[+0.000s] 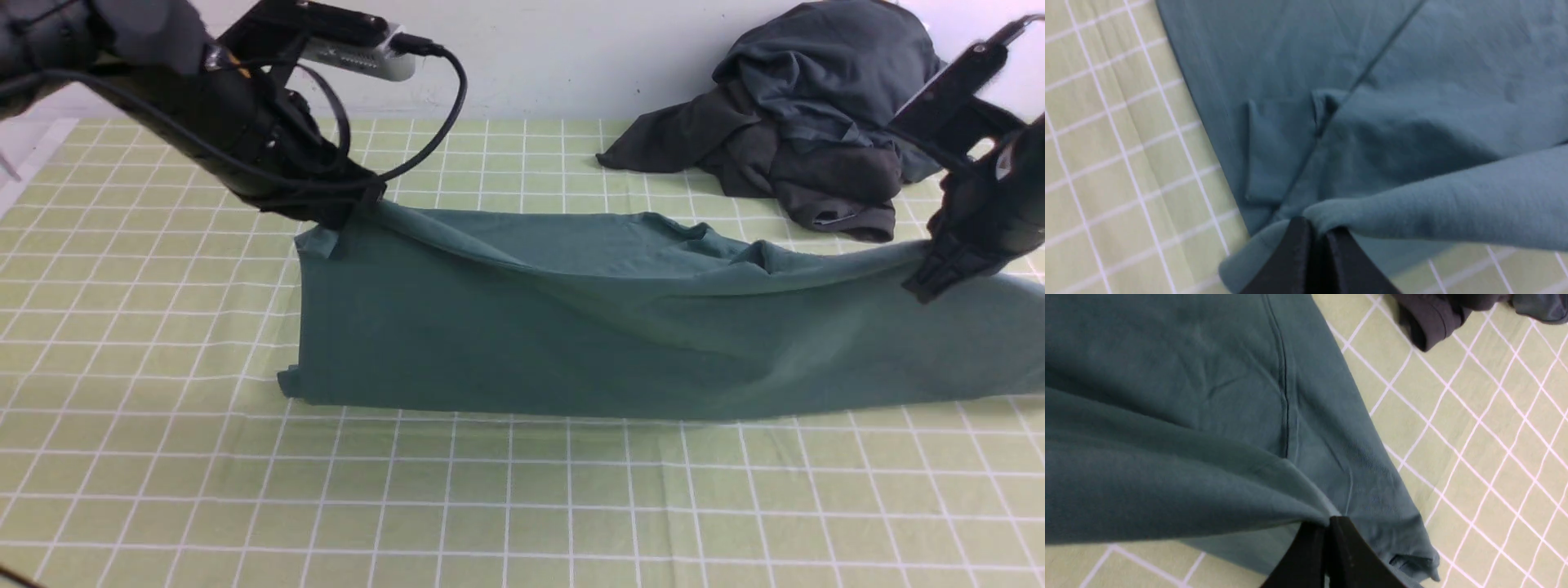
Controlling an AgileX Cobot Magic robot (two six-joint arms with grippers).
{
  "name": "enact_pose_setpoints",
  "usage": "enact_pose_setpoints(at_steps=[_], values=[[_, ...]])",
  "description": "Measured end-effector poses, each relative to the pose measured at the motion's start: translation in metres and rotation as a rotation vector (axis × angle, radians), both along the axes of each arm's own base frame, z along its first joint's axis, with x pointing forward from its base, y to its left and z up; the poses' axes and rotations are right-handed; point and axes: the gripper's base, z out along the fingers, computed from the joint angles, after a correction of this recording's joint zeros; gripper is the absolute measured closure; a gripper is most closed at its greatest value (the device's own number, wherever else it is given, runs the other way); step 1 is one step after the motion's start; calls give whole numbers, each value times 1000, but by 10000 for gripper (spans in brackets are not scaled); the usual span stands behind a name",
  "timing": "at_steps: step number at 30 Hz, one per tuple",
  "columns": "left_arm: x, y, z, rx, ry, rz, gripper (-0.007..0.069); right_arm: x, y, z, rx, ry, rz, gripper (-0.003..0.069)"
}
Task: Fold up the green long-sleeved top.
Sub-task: Use both arms to drag the lower edge of the fabric forward and fold it over the upper edge
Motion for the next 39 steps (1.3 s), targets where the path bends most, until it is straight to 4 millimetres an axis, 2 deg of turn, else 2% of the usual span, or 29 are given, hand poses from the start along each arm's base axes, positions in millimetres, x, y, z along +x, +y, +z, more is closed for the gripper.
enact_pose_setpoints(at_steps=[2,3,4,9,13,20,22,24,28,29,30,31,32,34,36,37,38,39], values=[[21,-4,-10,7,8,-2,619,13,1,-7,0,11,-6,664],[22,-4,-8,6,2,-2,619,14,1,-9,-1,17,-6,664],[34,-6,-18,19,13,-4,619,22,2,-14,-2,30,-10,664],[67,-8,-41,84,11,1,619,48,4,-33,-13,57,-15,664],[94,-8,-59,120,-36,54,619,72,-5,-53,-7,74,-45,664],[137,-12,-88,88,-148,150,619,113,-11,-75,94,96,-149,664],[146,-11,-97,73,-169,173,612,121,-12,-76,136,89,-202,659],[154,-7,-109,59,-174,200,591,129,-13,-79,175,85,-257,642],[168,14,-134,37,-165,275,406,144,-19,-77,228,53,-386,520],[169,19,-136,39,-160,288,353,146,-21,-73,233,41,-414,491],[169,21,-136,41,-159,291,332,146,-21,-73,233,39,-418,485],[169,28,-135,43,-153,308,253,147,-24,-63,245,21,-451,447],[169,28,-134,44,-153,310,244,148,-24,-60,246,17,-452,440],[163,34,-118,57,-129,321,160,149,-21,-42,272,1,-463,419],[158,35,-109,66,-102,322,139,149,-16,-36,290,4,-445,421],[149,35,-88,69,-82,314,137,147,-3,-30,340,32,-391,442],[148,35,-85,67,-79,314,139,146,-2,-30,346,39,-384,446],[143,35,-76,75,-65,301,154,145,7,-29,372,65,-340,475]])
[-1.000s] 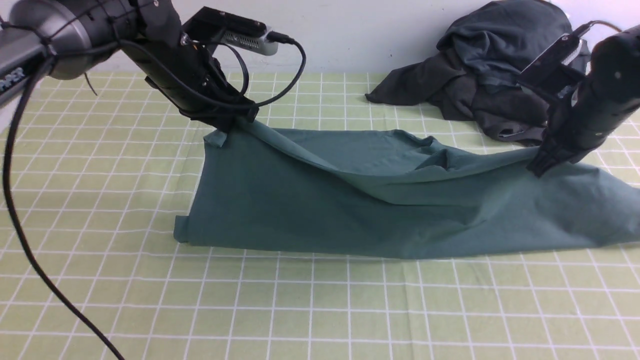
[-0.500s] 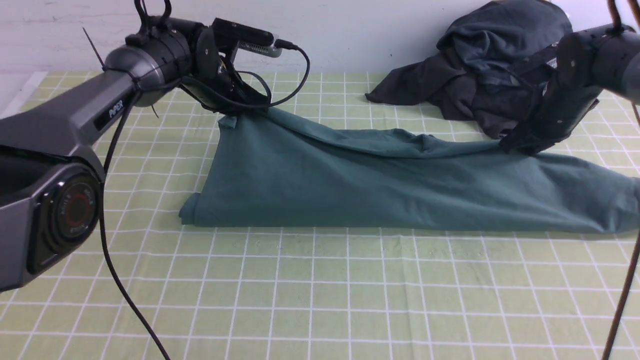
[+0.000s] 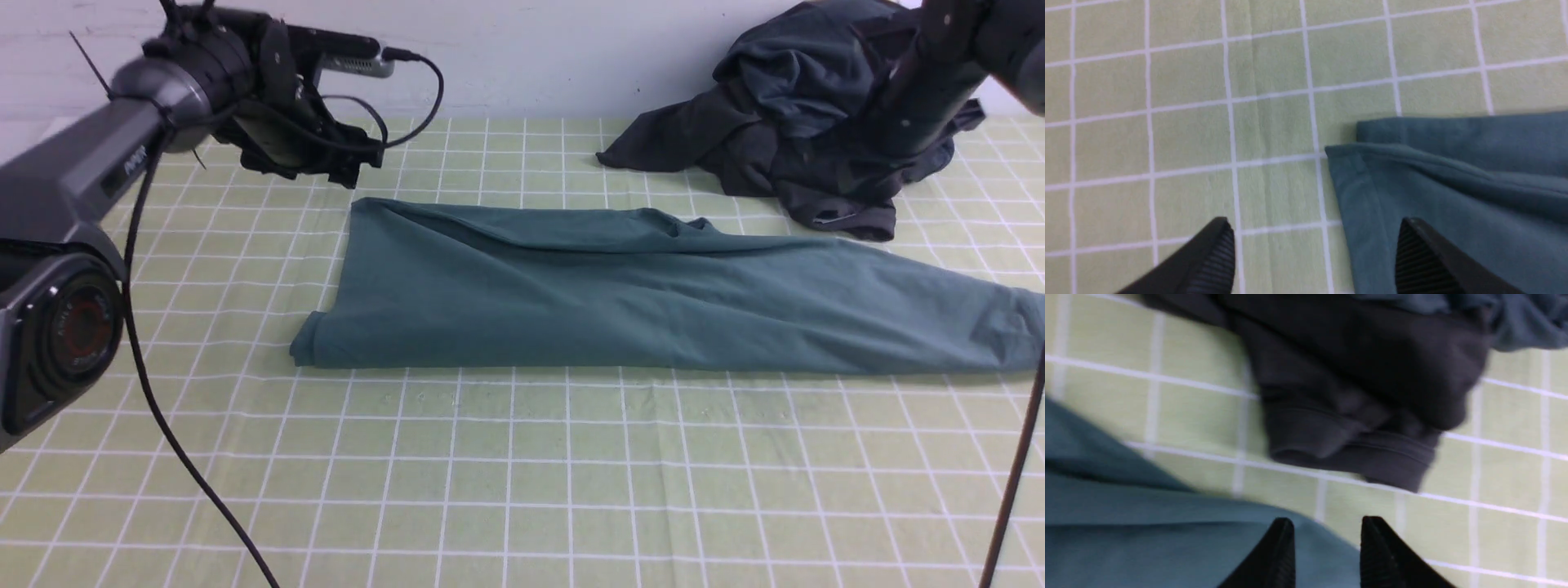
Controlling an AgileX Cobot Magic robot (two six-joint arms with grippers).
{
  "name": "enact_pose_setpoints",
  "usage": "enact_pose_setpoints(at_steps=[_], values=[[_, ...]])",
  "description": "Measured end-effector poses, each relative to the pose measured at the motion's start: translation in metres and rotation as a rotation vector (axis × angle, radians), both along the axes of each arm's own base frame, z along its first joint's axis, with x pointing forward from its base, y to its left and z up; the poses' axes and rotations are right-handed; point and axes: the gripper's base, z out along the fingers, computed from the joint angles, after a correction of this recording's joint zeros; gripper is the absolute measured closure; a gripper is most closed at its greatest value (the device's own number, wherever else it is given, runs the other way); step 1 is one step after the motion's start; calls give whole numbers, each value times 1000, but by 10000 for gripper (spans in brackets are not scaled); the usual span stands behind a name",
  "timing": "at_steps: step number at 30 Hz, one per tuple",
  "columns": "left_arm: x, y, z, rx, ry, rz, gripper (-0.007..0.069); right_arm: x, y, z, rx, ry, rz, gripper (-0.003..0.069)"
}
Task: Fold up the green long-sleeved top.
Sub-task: Use both arms to drag the lower edge of the fabric forward and fold it over the upper edge, then use the right arm to clamp the right edge of the fabric
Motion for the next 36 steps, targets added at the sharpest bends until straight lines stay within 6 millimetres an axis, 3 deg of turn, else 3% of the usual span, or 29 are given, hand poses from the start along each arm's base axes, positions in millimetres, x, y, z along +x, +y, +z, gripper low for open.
enact_pose_setpoints(at_steps=[3,4,5,7,10,12,13,16,18,19,22,25,26,29,31,33,34,36], values=[[-24,-1,34,31,87,-70,271,-5,38,-5,96,36,232,597],[-39,-1,54,52,135,-126,349,-6,58,-11,124,42,343,641],[-42,-1,56,56,147,-132,385,-6,61,-13,123,42,363,644],[-59,-2,81,47,145,-177,527,-7,85,-33,139,75,456,666],[-91,-5,114,-5,120,-212,609,-7,103,-65,134,135,510,670],[-114,-10,128,-41,116,-240,621,-3,106,-86,117,139,525,670],[-116,-11,132,-45,106,-244,621,-3,106,-85,116,135,524,670],[-168,-21,156,-82,95,-301,628,19,100,-85,56,-76,433,670],[-186,-22,158,-91,105,-313,628,26,96,-84,49,-131,378,670],[-206,-20,165,-94,96,-317,628,32,88,-76,57,-185,307,669],[-254,-9,162,-80,113,-313,628,39,60,-50,102,-242,158,659],[-287,-1,150,-58,146,-306,628,34,29,-23,107,-228,81,643],[-317,6,141,-41,149,-299,628,25,1,-4,100,-190,28,620],[-353,15,116,-41,119,-270,628,8,-36,24,91,-164,-43,566],[-374,20,86,-49,82,-248,628,-10,-59,40,87,-143,-89,501],[-384,23,72,-51,45,-238,628,-22,-74,44,83,-120,-119,445],[-394,26,45,-38,40,-228,628,-38,-91,43,85,-61,-161,367],[-401,29,27,-18,37,-224,628,-54,-107,34,91,20,-202,296]])
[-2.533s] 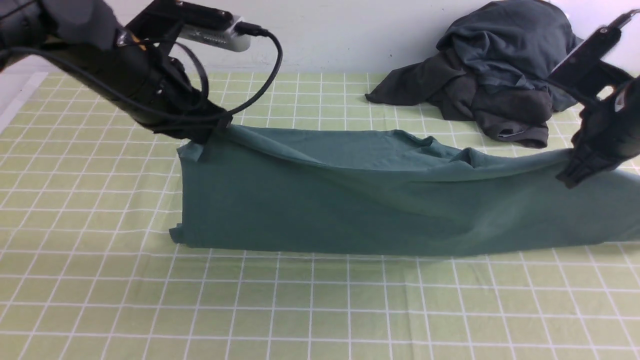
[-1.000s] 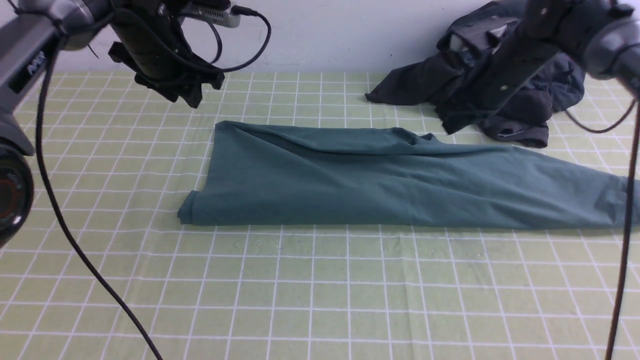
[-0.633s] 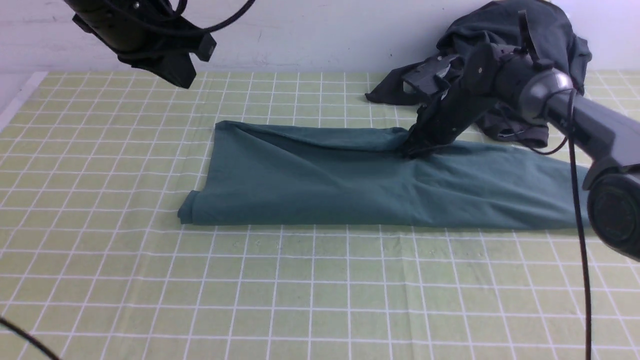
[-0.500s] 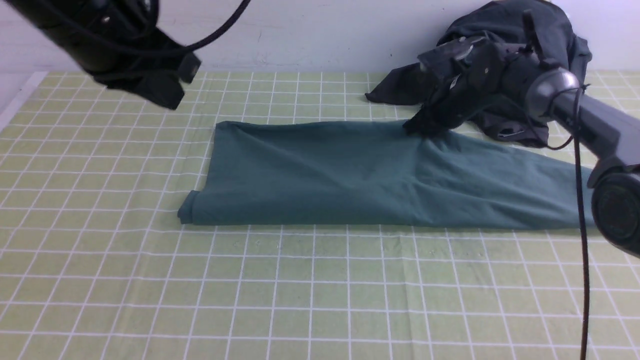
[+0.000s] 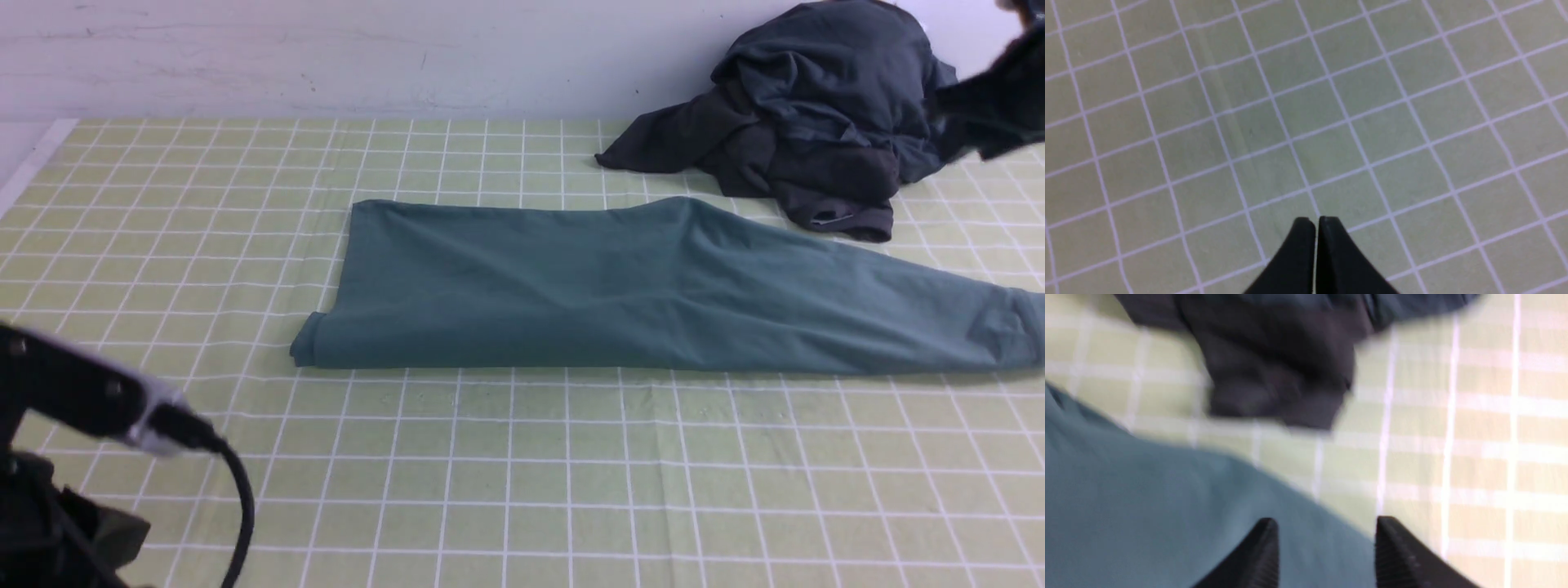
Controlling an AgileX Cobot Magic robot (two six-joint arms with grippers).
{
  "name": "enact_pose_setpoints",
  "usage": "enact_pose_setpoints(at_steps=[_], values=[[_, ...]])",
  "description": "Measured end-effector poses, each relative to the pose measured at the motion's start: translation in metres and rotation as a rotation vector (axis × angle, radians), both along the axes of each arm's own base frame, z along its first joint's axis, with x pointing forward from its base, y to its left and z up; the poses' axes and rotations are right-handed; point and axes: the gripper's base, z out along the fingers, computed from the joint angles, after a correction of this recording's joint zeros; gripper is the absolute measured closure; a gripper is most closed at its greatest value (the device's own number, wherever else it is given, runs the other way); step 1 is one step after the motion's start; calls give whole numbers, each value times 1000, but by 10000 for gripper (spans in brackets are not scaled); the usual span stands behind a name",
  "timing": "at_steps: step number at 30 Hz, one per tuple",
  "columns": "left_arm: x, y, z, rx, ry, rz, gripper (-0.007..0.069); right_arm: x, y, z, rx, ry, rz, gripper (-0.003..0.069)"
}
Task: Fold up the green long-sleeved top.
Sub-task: Use the right arm to clamp the right edge of the fabric, then use the right arm to drag the right edge of the fabric to the left and folds it over the left edge
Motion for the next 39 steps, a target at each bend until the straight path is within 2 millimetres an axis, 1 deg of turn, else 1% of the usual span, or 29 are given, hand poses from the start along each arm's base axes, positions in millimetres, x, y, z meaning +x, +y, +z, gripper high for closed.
enact_pose_setpoints(at_steps=[2,3,4,6,8,14,15,16,18,21,22,23,24,25,27,28,29,30,31,32,33,35,36,37,38,39], values=[[-5,2,-16,15,-5,2,628,-12,-17,-16,23,84,-51,241],[-6,3,-19,17,-6,3,628,-14,-18,-21,27,99,-58,235],[-8,3,-25,14,-29,5,628,-21,-30,-36,41,149,-97,207],[-8,4,-25,3,-78,12,628,-29,-42,-56,58,213,-144,194],[-5,2,-21,-27,-147,23,627,-33,-48,-75,61,270,-163,190],[-3,0,-18,-79,-177,42,627,-32,-55,-100,41,328,-206,187],[-3,0,-18,-82,-179,43,627,-32,-56,-107,45,343,-219,187],[-3,0,-18,-84,-181,44,627,-32,-56,-108,47,346,-223,187],[-2,0,-17,-88,-187,46,627,-30,-56,-125,66,385,-232,203],[-2,0,-17,-89,-189,47,627,-30,-56,-127,72,384,-234,264],[-2,0,-17,-89,-188,47,627,-30,-56,-127,72,384,-231,292],[-2,0,-17,-89,-189,47,627,-30,-56,-127,68,385,-226,335],[-2,0,-17,-89,-189,47,627,-30,-57,-126,54,386,-221,394],[-2,0,-17,-89,-188,47,627,-31,-59,-124,31,383,-217,449],[-3,0,-18,-88,-183,46,627,-33,-63,-114,-45,368,-203,561],[-3,0,-18,-88,-180,46,627,-33,-66,-108,-84,358,-197,596],[-3,0,-18,-88,-177,46,627,-34,-67,-104,-95,350,-199,603],[-4,0,-19,-88,-159,44,627,-37,-72,-86,-177,313,-203,630],[-5,0,-20,-86,-150,43,627,-40,-75,-69,-217,278,-214,634],[-5,-1,-20,-89,-144,44,627,-42,-76,-50,-237,236,-225,634],[-5,-1,-20,-90,-143,44,627,-44,-74,-25,-233,168,-250,634],[-5,-1,-20,-93,-149,45,627,-46,-65,10,-186,67,-260,634],[-4,-1,-19,-95,-155,46,627,-47,-55,28,-142,13,-247,634],[-4,-1,-19,-95,-155,46,627,-46,-53,29,-134,9,-240,634],[-4,-1,-19,-103,-163,49,627,-46,-29,56,-59,-67,-181,634],[-4,-1,-18,-108,-164,51,627,-46,-9,72,-9,-114,-126,634]])
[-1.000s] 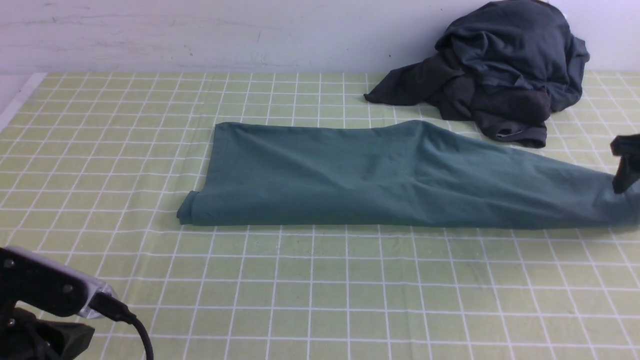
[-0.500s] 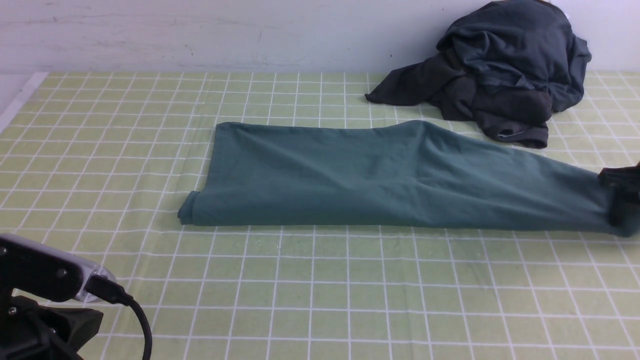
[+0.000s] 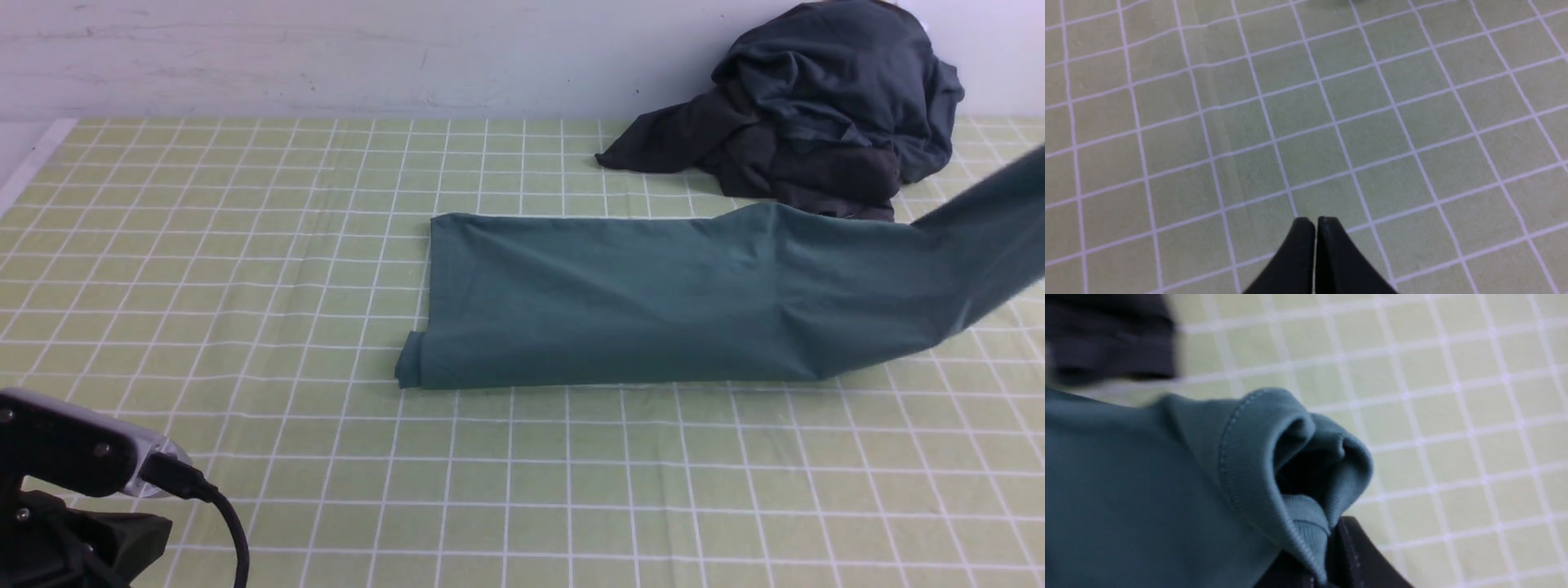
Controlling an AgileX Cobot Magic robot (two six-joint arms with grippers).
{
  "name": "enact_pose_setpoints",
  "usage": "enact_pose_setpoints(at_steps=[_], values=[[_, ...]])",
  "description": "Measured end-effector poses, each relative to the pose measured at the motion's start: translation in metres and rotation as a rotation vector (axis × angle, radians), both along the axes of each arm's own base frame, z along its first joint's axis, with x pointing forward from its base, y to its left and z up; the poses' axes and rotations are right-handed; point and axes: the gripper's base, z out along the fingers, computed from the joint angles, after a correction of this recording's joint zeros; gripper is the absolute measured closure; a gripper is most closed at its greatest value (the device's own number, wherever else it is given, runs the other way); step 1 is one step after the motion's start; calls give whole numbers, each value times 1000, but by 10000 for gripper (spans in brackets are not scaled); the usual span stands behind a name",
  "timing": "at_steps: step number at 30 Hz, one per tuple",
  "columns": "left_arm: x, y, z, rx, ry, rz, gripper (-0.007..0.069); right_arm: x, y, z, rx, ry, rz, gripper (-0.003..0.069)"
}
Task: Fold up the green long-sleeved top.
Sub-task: Use the right arm to drag the right edge of the fabric to the left and folds it over the left edge
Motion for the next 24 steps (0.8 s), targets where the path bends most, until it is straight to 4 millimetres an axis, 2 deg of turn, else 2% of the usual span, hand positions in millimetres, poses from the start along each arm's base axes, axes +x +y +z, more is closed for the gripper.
enact_pose_setpoints(at_steps=[1,2,3,4,5,6,7,8,9,11,12,14,15,16,17,18,20,23,24], values=[[0,0,0,0,-1,0,627,1,7,2,5,-7,23,634],[0,0,0,-6,-5,2,627,2,45,17,64,-58,130,634],[1,0,1,-8,-9,3,627,3,66,21,92,-76,186,634],[1,0,1,-12,-13,5,627,4,98,25,133,-95,270,634],[1,-1,1,-13,-13,5,627,4,103,25,140,-98,284,634],[1,-1,1,-21,-13,7,627,4,151,22,196,-110,407,634],[1,-1,1,-23,-13,7,627,5,151,22,202,-111,407,634],[1,-1,1,-25,-13,8,627,5,191,14,239,-115,505,634],[1,-1,1,-26,-13,8,627,7,215,6,262,-117,559,634],[1,-1,1,-26,-13,8,627,11,259,-17,303,-124,638,634],[1,-1,1,-26,-13,8,627,13,264,-23,305,-117,645,634],[1,-1,1,-26,-13,8,627,20,312,-63,344,-123,705,629],[1,-1,1,-27,-13,8,627,24,326,-80,364,-133,709,615],[1,-1,1,-27,-13,8,627,24,330,-83,365,-133,716,613],[1,-1,1,-27,-13,8,627,26,344,-102,393,-130,718,580],[1,-1,1,-27,-12,8,627,28,349,-112,409,-123,714,554],[1,-1,1,-26,-8,7,627,29,356,-120,449,-121,706,483],[0,-1,1,-25,0,6,627,29,358,-120,468,-131,709,398],[0,-1,0,-25,9,4,627,29,358,-116,467,-149,717,337]])
